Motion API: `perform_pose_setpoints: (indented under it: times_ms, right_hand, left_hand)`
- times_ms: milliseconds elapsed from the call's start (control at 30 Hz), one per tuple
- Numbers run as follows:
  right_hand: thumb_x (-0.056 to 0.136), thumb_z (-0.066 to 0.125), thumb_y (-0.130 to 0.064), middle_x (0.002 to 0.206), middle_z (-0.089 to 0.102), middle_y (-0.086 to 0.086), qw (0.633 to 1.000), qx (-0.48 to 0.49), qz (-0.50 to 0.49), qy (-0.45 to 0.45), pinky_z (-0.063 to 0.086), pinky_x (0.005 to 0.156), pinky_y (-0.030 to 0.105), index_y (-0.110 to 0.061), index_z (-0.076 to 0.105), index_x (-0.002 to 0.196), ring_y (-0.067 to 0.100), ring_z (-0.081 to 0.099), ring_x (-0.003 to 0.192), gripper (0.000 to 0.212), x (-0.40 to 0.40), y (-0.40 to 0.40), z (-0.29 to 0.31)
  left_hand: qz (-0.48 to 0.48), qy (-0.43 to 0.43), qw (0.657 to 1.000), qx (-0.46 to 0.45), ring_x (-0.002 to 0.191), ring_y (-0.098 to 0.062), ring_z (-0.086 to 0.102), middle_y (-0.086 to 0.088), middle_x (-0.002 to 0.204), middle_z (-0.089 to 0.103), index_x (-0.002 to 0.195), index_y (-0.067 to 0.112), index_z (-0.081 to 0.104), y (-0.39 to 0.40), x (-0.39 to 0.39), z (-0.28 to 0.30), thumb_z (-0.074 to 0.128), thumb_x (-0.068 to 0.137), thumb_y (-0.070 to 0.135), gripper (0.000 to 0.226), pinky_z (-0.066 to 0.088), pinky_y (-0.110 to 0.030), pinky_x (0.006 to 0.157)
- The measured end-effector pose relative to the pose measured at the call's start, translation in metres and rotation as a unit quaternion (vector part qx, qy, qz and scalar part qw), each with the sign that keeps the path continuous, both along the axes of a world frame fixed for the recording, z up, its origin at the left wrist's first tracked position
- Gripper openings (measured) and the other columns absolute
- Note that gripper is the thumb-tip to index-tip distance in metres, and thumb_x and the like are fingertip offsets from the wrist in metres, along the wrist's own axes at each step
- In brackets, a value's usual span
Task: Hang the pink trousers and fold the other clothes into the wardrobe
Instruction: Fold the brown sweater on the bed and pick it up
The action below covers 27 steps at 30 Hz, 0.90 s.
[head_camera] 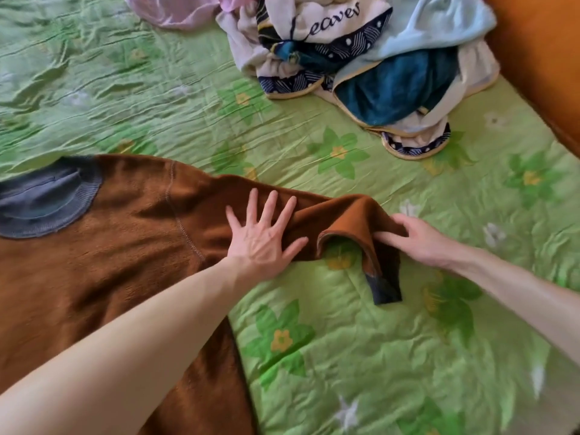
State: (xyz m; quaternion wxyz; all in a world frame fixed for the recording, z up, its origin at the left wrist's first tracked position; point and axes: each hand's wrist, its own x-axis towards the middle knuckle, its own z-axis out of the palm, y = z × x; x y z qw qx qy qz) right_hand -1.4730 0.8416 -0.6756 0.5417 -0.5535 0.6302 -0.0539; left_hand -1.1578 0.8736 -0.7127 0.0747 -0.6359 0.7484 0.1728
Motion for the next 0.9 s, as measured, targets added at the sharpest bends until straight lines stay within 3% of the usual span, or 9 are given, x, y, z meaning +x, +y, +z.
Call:
perform_pose_setpoints:
  times_ms: [67, 167, 233, 333, 400, 500, 600, 767, 900]
  right_hand:
    - [0.097, 0.068, -0.015, 0.096, 0.079, 0.015, 0.997, 0.018, -0.062, -0.036, 0.061, 0.070, 0.023, -0.009, 0.063, 0.111, 0.020, 0.074, 0.082, 0.016, -0.010, -0.003, 0.015]
    - [0.089, 0.077, -0.021, 0.077, 0.078, 0.013, 0.998, -0.024, -0.051, 0.024, 0.056, 0.059, 0.028, -0.011, 0.061, 0.102, 0.017, 0.070, 0.060, 0.023, -0.047, -0.011, 0.053]
    - [0.085, 0.081, -0.029, 0.067, 0.076, 0.007, 0.995, -0.059, -0.028, 0.076, 0.047, 0.064, 0.031, -0.014, 0.063, 0.098, 0.018, 0.062, 0.055, 0.027, -0.070, -0.013, 0.078]
    - [0.083, 0.082, -0.036, 0.051, 0.064, 0.003, 0.988, -0.098, -0.015, 0.119, 0.038, 0.057, 0.026, -0.018, 0.063, 0.091, 0.011, 0.047, 0.045, 0.026, -0.077, -0.009, 0.085]
    - [0.082, 0.082, -0.044, 0.052, 0.061, 0.006, 0.974, -0.146, 0.010, 0.173, 0.039, 0.058, 0.030, -0.024, 0.063, 0.087, 0.012, 0.046, 0.047, 0.028, -0.078, -0.004, 0.066]
    - [0.081, 0.078, -0.055, 0.061, 0.064, -0.002, 0.960, -0.166, -0.022, 0.224, 0.045, 0.062, 0.035, -0.028, 0.064, 0.088, 0.020, 0.060, 0.061, 0.032, -0.084, 0.009, 0.030]
    - [0.083, 0.074, -0.063, 0.074, 0.067, -0.004, 0.969, -0.139, -0.090, 0.185, 0.045, 0.065, 0.034, -0.029, 0.066, 0.095, 0.017, 0.063, 0.072, 0.037, -0.085, 0.026, 0.010]
    - [0.086, 0.083, -0.033, 0.068, 0.075, -0.004, 0.968, -0.116, -0.199, 0.103, 0.050, 0.058, 0.027, -0.021, 0.065, 0.095, 0.015, 0.069, 0.065, 0.023, -0.088, 0.042, 0.013]
    - [0.090, 0.078, -0.012, 0.083, 0.072, 0.005, 0.950, -0.179, -0.248, 0.068, 0.049, 0.054, 0.023, -0.014, 0.053, 0.110, 0.015, 0.066, 0.065, 0.032, -0.069, 0.050, 0.038]
  left_hand:
    - [-0.011, -0.015, 1.000, 0.022, 0.157, -0.038, -0.023, -0.001, 0.173, -0.020, 0.160, 0.046, -0.018, -0.001, 0.000, -0.003, 0.021, 0.079, 0.097, 0.104, -0.003, -0.082, 0.113]
    - [-0.012, -0.002, 1.000, 0.023, 0.157, -0.036, -0.026, -0.003, 0.173, -0.023, 0.160, 0.046, -0.020, -0.003, 0.001, 0.001, 0.026, 0.073, 0.102, 0.112, -0.008, -0.077, 0.118]
    - [-0.031, 0.042, 0.998, -0.017, 0.160, -0.030, -0.019, -0.004, 0.175, -0.011, 0.163, 0.046, -0.010, 0.003, -0.003, 0.004, 0.020, 0.081, 0.097, 0.101, -0.008, -0.069, 0.124]
    - [-0.095, 0.139, 0.981, -0.100, 0.162, -0.022, 0.000, 0.002, 0.175, 0.015, 0.165, 0.044, 0.011, 0.011, -0.006, 0.007, 0.023, 0.096, 0.084, 0.081, 0.004, -0.060, 0.128]
    - [-0.139, 0.134, 0.974, -0.119, 0.163, -0.023, 0.002, 0.002, 0.174, 0.016, 0.165, 0.043, 0.012, 0.012, -0.006, 0.005, 0.030, 0.098, 0.080, 0.080, 0.005, -0.062, 0.128]
    - [-0.164, 0.048, 0.983, -0.070, 0.161, -0.030, -0.012, -0.001, 0.176, -0.003, 0.165, 0.042, -0.004, 0.012, -0.005, 0.000, 0.027, 0.092, 0.086, 0.091, 0.001, -0.070, 0.124]
    - [-0.151, 0.002, 0.988, -0.040, 0.160, -0.033, -0.019, -0.003, 0.174, -0.016, 0.163, 0.041, -0.015, 0.011, -0.009, -0.003, 0.025, 0.088, 0.087, 0.096, -0.002, -0.073, 0.122]
    - [-0.187, 0.049, 0.976, -0.099, 0.162, -0.031, 0.002, -0.011, 0.175, 0.005, 0.167, 0.033, 0.002, 0.027, -0.011, -0.003, 0.036, 0.095, 0.075, 0.091, 0.009, -0.067, 0.125]
    - [-0.185, 0.001, 0.982, 0.027, 0.159, -0.030, -0.021, -0.011, 0.173, -0.020, 0.165, 0.038, -0.010, 0.032, -0.020, 0.009, 0.028, 0.092, 0.084, 0.095, -0.004, -0.067, 0.124]
